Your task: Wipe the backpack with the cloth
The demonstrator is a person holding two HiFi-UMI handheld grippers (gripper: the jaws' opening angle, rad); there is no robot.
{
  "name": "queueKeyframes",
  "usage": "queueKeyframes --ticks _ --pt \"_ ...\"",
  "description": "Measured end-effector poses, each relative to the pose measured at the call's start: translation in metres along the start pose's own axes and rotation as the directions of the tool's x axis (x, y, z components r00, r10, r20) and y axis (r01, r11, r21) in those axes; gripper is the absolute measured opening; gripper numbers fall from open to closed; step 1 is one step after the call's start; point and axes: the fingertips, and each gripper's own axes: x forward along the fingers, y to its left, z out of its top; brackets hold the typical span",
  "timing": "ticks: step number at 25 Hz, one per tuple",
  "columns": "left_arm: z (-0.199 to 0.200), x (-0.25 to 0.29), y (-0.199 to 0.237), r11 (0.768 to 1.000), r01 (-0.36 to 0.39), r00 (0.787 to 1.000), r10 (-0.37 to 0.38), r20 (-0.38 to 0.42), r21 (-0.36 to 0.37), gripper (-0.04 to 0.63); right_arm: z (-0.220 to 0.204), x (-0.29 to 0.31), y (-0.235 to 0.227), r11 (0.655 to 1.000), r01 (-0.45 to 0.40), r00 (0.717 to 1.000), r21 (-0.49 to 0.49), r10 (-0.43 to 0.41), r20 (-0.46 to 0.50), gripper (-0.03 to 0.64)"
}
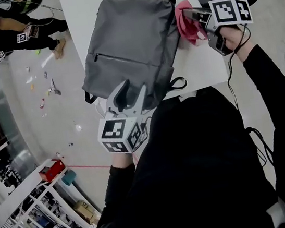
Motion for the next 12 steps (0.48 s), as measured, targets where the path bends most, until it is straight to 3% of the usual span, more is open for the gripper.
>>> queueKeyframes --ticks 2,4,12 --pt "-0.006 -0.004 0.0 0.999 -0.022 1.0 0.022 0.004 -0.03 0.218 0.036 -0.002 0.003 1.0 -0.002 0.996 0.003 0.002 0.088 0.061" --pt "-0.011 -0.005 -0.002 0.998 -0.033 0.999 0.033 0.005 -0.051 0.218 0.048 0.003 0.005 1.0 -0.001 0.993 0.0 0.001 0.118 0.061" --pt "-0.004 0.006 -0.007 1.0 0.01 1.0 -0.01 0.002 -0.026 0.218 -0.045 0.024 0.042 0.999 -0.036 0.999 -0.032 0.036 -0.006 0.061"
